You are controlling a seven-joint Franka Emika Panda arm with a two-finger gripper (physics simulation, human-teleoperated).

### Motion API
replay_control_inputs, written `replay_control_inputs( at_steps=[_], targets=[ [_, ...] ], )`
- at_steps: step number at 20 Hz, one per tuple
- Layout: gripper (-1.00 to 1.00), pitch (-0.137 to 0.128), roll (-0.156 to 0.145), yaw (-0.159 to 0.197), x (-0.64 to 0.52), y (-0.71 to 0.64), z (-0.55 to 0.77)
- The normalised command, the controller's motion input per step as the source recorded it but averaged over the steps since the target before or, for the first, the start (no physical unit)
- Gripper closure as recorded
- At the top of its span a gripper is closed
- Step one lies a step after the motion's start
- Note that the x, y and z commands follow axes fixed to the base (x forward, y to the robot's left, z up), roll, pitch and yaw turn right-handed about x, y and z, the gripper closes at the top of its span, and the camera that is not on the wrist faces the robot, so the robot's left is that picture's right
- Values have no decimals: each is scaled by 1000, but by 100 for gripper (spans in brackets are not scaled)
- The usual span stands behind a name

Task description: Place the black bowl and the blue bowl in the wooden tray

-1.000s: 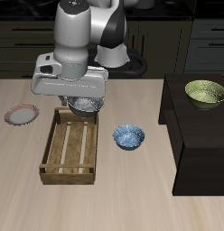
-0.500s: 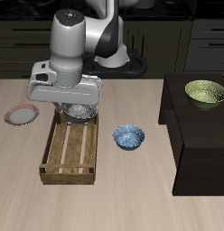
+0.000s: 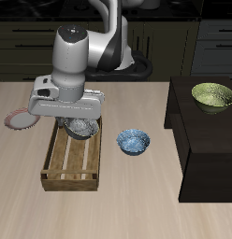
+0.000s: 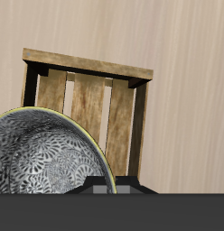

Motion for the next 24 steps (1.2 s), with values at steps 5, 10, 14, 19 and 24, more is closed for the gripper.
replay_control_inputs(
  at_steps=[5,10,14,19,24],
  targets=[
    [100,22,-17,-3,71,-72,-203],
    [100,12,-15,30,126,-37,-171],
    [-100,49,3,10,100,34,-283],
    [-100,12,27,-36,-21,86,-29],
    [-100,-46,51,-5,-105,231,205]
  ],
)
